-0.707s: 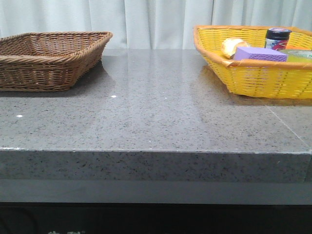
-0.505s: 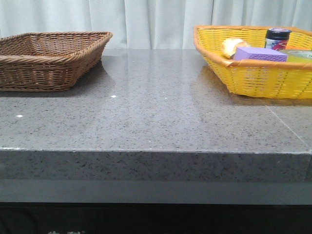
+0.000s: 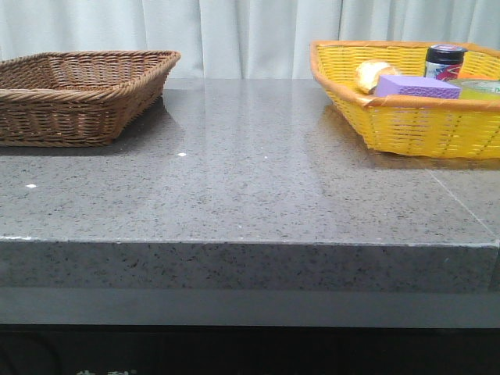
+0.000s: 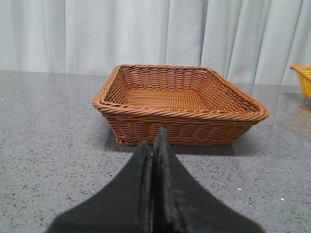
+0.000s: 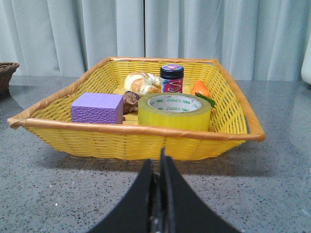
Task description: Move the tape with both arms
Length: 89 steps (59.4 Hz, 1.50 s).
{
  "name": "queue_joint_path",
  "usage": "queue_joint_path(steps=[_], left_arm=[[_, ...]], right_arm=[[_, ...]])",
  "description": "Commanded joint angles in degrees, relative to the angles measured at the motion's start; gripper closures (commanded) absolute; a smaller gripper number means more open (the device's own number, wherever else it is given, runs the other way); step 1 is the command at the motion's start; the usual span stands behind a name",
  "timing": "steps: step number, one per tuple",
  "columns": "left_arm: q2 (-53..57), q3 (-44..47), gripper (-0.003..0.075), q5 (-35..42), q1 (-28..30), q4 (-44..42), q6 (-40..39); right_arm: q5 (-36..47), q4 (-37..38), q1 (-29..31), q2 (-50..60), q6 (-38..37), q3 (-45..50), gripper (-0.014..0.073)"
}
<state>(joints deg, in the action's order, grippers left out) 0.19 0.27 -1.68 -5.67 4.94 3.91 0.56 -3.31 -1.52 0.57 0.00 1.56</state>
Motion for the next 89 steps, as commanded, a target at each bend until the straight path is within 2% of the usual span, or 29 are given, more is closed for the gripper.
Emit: queue_joint_path(steps=[1, 14, 21, 38, 53, 62, 68, 89], left_arm=[[1.08, 0.37, 0.0741, 5.1, 0.16, 0.09, -0.62], [1.08, -0.33, 0.0741, 6.13, 0.16, 0.9, -0.62], [1.08, -3.82, 0.0741, 4.9, 0.16, 1.46, -0.62], [-3.24, -20.63, 0.0741, -8.14, 0.16, 1.46, -0.62], [-15.86, -36.26, 0.0741, -20.74, 0.16, 1.46, -0.62], [-24.78, -43.77, 0.0741, -27.62, 0.16, 1.46, -0.62], [-28.93, -45.37, 0.0741, -27.66, 0.16, 1.55, -0.62], [-38.83, -45.37, 0.0741, -25.56, 0.16, 1.55, -0.62]], right_arm=[[5.1, 0.42, -0.06, 1.28, 0.5, -0.38, 0.0662], [6.43, 0.02, -0.06, 1.28, 0.45, -0.75, 0.0662], [2.38, -2.44, -0.06, 1.28, 0.45, -3.88, 0.0662], [-12.86, -2.37, -0.06, -2.0, 0.45, -20.91, 0.0662], [-19.06, -1.03, -0.06, -13.79, 0.45, -37.35, 0.0662], [-26.2, -1.03, -0.06, -22.71, 0.45, -45.91, 0.0662], [-29.82, -1.03, -0.06, -27.65, 0.45, -48.44, 0.0662], [-30.68, -1.03, -0.06, -40.04, 0.45, -46.4, 0.0662]])
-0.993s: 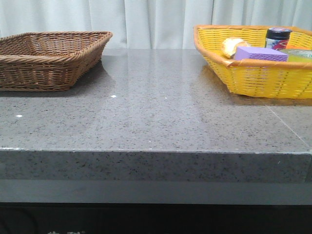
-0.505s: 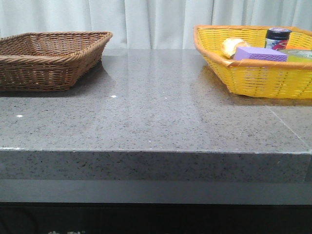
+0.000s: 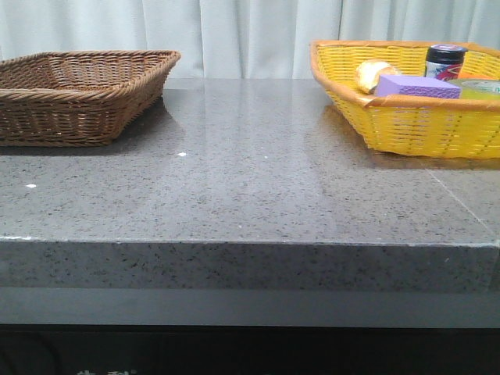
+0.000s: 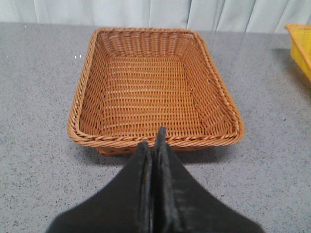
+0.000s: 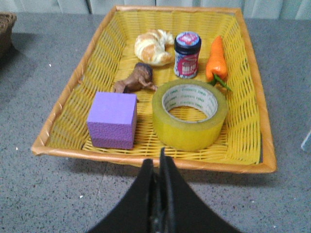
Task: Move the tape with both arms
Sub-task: 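Move the right gripper down over the yellow tape roll in the yellow basket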
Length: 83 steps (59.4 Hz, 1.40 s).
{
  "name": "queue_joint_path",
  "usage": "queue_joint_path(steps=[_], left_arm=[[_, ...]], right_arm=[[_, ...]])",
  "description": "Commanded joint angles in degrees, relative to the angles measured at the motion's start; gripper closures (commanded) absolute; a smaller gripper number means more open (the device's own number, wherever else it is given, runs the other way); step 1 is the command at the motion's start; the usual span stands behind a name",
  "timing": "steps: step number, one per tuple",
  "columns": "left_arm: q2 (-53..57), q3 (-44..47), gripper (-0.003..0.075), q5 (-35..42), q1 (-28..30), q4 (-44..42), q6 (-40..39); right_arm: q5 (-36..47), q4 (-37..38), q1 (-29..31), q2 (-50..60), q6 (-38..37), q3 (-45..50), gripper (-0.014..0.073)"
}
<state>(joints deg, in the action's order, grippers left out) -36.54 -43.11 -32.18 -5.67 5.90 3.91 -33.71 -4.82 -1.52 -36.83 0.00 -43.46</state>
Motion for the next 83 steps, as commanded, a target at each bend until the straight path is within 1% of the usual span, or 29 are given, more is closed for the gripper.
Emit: queue_joint_path(steps=[1, 11, 15, 17, 20, 21, 22, 23, 25, 26, 27, 29, 31, 34, 40, 46, 49, 53, 61, 71, 73, 79, 83], left_arm=[[-2.44, -1.98, 0.0741, 4.93, 0.16, 0.59, -0.62], [-5.31, -1.98, 0.0737, 5.74, 0.16, -1.37, -0.62], [-5.73, -1.98, 0.0694, 6.28, 0.16, -2.4, -0.62], [-5.73, -1.98, 0.0645, 6.53, 0.16, -2.66, -0.62], [-5.73, -1.98, 0.0544, 6.92, 0.16, -2.95, -0.62], [-5.73, -1.98, 0.049, 7.32, 0.16, -2.95, -0.62], [-5.73, -1.98, 0.0452, 7.44, 0.16, -2.95, -0.62], [-5.73, -1.98, 0.0394, 7.74, 0.16, -2.95, -0.62], [-5.73, -1.98, 0.0318, 8.29, 0.16, -2.95, -0.62], [-5.73, -1.98, 0.0266, 8.36, 0.16, -2.95, -0.62], [-5.73, -1.98, 0.0235, 8.67, 0.16, -2.95, -0.62], [-5.73, -1.98, 0.0162, 8.92, 0.16, -2.95, -0.62], [-5.73, -1.98, 0.0127, 8.9, 0.16, -3.09, -0.62], [-5.73, -1.98, 0.0112, 8.9, 0.16, -3.32, -0.62], [-5.73, -1.98, 0.0123, 9.48, 0.16, -3.32, -0.62], [-5.73, -2.17, 0.0122, 10.1, -0.06, -3.2, -0.52], [-5.73, -2.17, 0.0122, 10.38, -1.16, -2.9, -0.52], [-5.73, -2.17, 0.0122, 10.48, -4.13, -2.9, -0.43], [-5.73, -2.17, 0.0122, 10.57, -13.15, -3.04, 2.62], [-5.73, -2.17, 0.0122, 10.7, -22.28, -3.04, 2.62], [-5.73, -2.17, 0.0123, 10.7, -24.6, -3.04, 2.62], [-5.73, -2.17, 0.0122, 10.7, -27.61, -3.04, 2.62], [-5.73, -2.17, 0.0122, 10.7, -28.45, -3.04, 2.62]], right_arm=[[3.59, 0.49, -0.06, -3.04, 0.45, -1.38, 0.0662], [3.54, 0.93, -0.06, -6.54, 0.45, -1.38, 0.0652], [3.28, 1.34, -0.06, -7.33, 0.45, -1.38, 0.0593], [3.09, 1.51, -0.06, -7.71, 0.45, -1.38, 0.0533], [2.93, 1.71, -0.06, -8.32, 0.45, -1.38, 0.0414], [2.88, 1.83, -0.06, -8.46, 0.45, -1.38, 0.0355], [2.88, 1.93, -0.06, -8.58, 0.45, -1.38, 0.0314], [2.88, 1.99, -0.06, -8.64, 0.45, -1.38, 0.0254], [2.88, 1.98, -0.06, -8.69, 0.45, -1.38, 0.0179], [2.8, 2.04, -0.06, -8.69, 0.45, -1.38, 0.0129], [2.8, 2.04, -0.06, -8.69, 0.45, -1.38, 0.0085], [2.8, 2.04, -0.06, -8.69, 0.45, -1.38, 0.0029], [2.76, 2.04, -0.06, -8.69, 0.45, -1.51, -0.0005], [2.68, 2.1, -0.06, -8.69, 0.45, -1.88, -0.0011], [1.33, 2.26, 0.68, -8.76, 0.33, -3.93, 0.0015], [-1.77, 2.38, 3.16, -10.63, 0.0, -8.35, 0.004], [-3.29, 2.38, 4.65, -12.22, 0.0, -10.79, 0.0044], [-5.48, 2.38, 6.52, -14.94, 0.0, -14.31, 0.0044], [-10.54, 2.33, 9.54, -21.9, 0.0, -21.98, 0.0044], [-17.77, 2.33, 10.26, -30.9, 0.0, -31.03, 0.0044], [-19.71, 2.33, 10.26, -33.72, 0.41, -34.17, 0.0044], [-23.52, 2.33, 10.26, -39.33, 0.68, -39.69, 0.0044], [-26.04, 2.33, 10.26, -43.26, 1.17, -43.51, 0.0044]])
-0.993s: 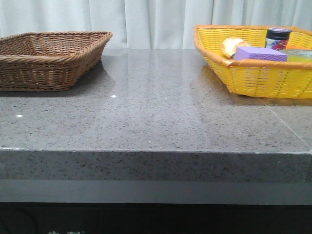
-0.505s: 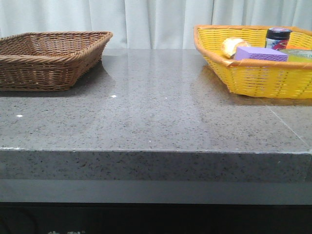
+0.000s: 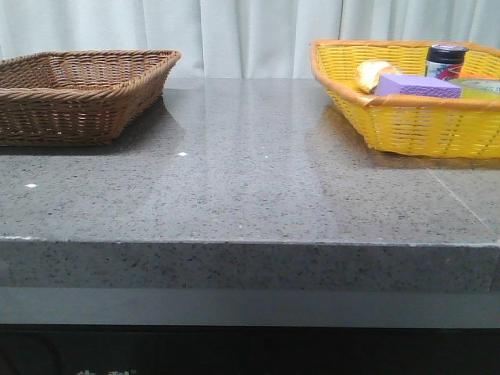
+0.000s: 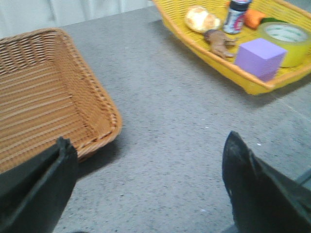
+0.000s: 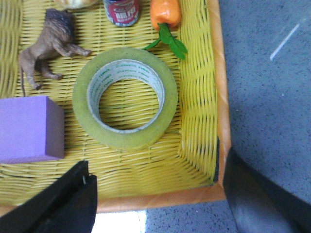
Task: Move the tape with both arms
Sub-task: 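Move the right gripper down over the yellow tape roll in the yellow basket, then close the right gripper on the tape roll and lift it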
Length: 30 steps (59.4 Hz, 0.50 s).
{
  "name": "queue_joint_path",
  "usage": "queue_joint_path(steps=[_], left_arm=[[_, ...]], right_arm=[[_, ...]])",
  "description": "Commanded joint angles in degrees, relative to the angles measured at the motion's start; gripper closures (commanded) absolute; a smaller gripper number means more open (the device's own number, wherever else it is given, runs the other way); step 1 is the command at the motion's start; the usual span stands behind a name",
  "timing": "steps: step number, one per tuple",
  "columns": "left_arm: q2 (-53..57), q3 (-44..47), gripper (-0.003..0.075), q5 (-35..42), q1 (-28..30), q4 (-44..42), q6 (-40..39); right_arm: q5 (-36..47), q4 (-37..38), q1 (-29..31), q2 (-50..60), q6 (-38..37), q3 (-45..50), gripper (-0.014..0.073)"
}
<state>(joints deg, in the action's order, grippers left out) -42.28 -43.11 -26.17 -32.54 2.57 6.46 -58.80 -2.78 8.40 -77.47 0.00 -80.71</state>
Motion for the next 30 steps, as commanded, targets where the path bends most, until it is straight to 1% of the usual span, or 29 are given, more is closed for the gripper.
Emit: queue_joint_path(steps=[1, 17, 30], left_arm=[[0.0, -2.17, 0.0122, 4.7, -1.68, 0.28, 0.07], [0.0, -2.17, 0.0122, 4.6, -1.8, 0.28, 0.07], [0.0, -2.17, 0.0122, 4.6, -1.8, 0.28, 0.07]], right_arm=[[-1.46, 0.29, 0.34, -3.41, 1.44, -6.99, 0.0044], [-10.44, -0.05, 0.34, -17.22, 4.7, -19.35, 0.0044], [-13.38, -0.16, 0.34, -24.95, 5.82, -25.25, 0.0044]])
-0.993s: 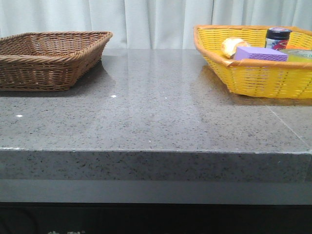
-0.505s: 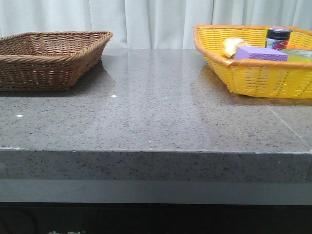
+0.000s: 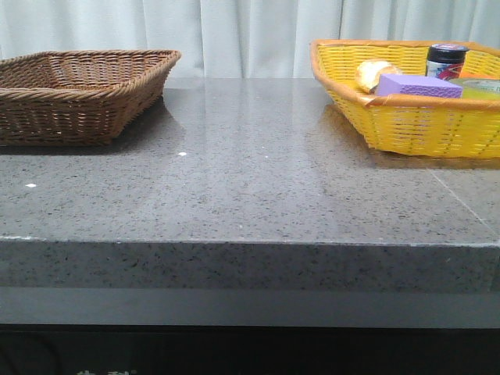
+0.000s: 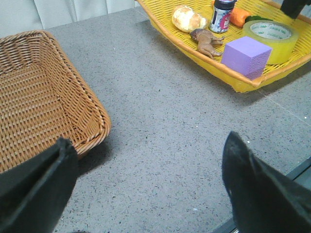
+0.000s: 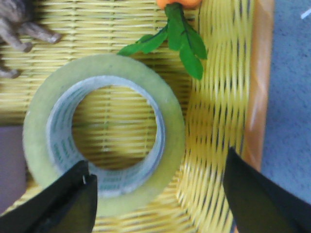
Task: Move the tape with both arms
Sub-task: 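Close the right gripper on the tape roll and lift it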
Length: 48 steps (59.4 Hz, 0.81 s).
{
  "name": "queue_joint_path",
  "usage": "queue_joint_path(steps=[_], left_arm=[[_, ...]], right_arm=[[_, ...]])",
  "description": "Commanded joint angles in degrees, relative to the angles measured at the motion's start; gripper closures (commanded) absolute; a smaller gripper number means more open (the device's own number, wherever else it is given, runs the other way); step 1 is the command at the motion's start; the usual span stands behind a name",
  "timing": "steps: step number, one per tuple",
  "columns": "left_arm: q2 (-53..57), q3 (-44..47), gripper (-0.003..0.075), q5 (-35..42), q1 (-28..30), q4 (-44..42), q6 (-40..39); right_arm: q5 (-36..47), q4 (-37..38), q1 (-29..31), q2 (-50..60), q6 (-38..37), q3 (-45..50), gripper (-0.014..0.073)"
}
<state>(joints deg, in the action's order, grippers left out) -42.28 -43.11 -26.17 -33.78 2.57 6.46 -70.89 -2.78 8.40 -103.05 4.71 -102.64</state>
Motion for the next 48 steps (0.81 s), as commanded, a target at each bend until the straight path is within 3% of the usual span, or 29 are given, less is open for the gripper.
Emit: queue_joint_path(steps=[1, 17, 41, 48], left_arm=[[0.0, -2.17, 0.0122, 4.6, -0.56, 0.28, 0.07], [0.0, -2.17, 0.0122, 4.6, -0.56, 0.28, 0.07], [0.0, -2.17, 0.0122, 4.37, -0.56, 0.28, 0.07], [0.0, -2.17, 0.0122, 4.37, -0.56, 0.28, 0.07]], right_arm=[[-1.38, -0.16, 0.34, 0.22, 1.2, -3.77, 0.0045], [-0.07, -3.2, 0.34, -5.22, 3.33, -5.92, 0.0125], [1.68, -3.58, 0.29, -8.98, 5.56, -5.86, 0.0129], [0.82, -3.93, 0.29, -9.79, 5.73, -5.86, 0.0216]])
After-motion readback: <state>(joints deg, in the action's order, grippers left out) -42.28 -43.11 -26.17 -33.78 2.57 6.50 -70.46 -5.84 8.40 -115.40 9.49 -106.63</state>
